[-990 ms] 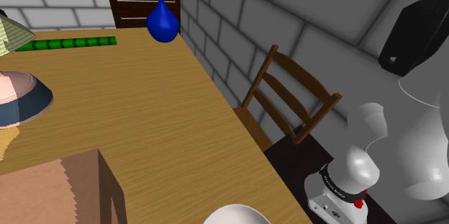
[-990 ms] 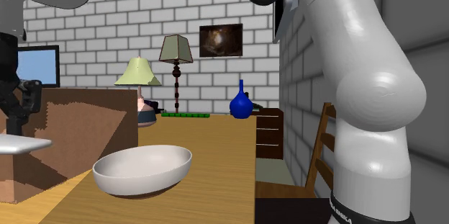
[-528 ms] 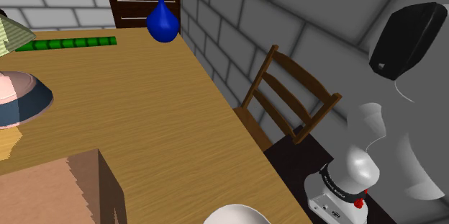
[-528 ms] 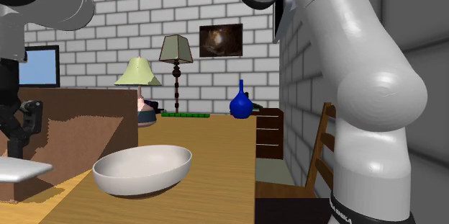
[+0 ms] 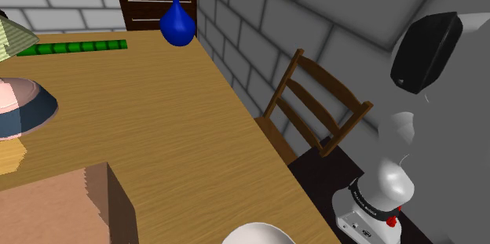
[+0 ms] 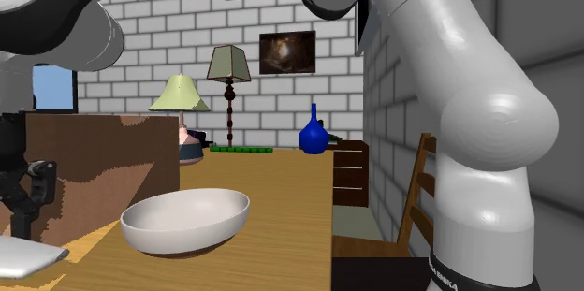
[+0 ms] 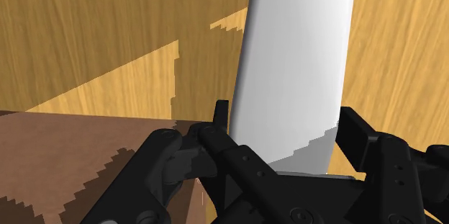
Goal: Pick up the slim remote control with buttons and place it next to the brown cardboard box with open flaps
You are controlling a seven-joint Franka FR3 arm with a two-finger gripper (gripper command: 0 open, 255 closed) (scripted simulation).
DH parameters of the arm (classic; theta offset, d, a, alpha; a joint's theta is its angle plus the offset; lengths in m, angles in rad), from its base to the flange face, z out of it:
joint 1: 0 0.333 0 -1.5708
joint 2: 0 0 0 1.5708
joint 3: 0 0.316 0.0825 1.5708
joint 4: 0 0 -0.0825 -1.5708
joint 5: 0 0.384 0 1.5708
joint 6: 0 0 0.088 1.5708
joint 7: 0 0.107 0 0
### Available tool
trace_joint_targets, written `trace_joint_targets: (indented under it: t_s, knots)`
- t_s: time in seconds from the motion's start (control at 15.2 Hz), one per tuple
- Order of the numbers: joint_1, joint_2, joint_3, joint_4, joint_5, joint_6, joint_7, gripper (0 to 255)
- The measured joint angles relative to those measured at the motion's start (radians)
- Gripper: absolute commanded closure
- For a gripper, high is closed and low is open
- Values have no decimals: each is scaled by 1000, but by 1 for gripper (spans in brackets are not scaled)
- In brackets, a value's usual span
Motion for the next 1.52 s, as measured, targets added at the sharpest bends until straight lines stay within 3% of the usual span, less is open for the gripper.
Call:
trace_joint_targets:
  t_s: [0.33, 0.66, 0.73, 1.19, 1.52]
  knots:
    - [12, 9, -9, -13, -32, 82, 21, 255]
    - [19, 17, -17, 5, -39, 55, 20, 255]
    - [25, 19, -17, 6, -41, 59, 28, 0]
    - [25, 22, -16, 12, -36, 60, 24, 0]
    - [-7, -26, 10, 18, 23, -33, -15, 0]
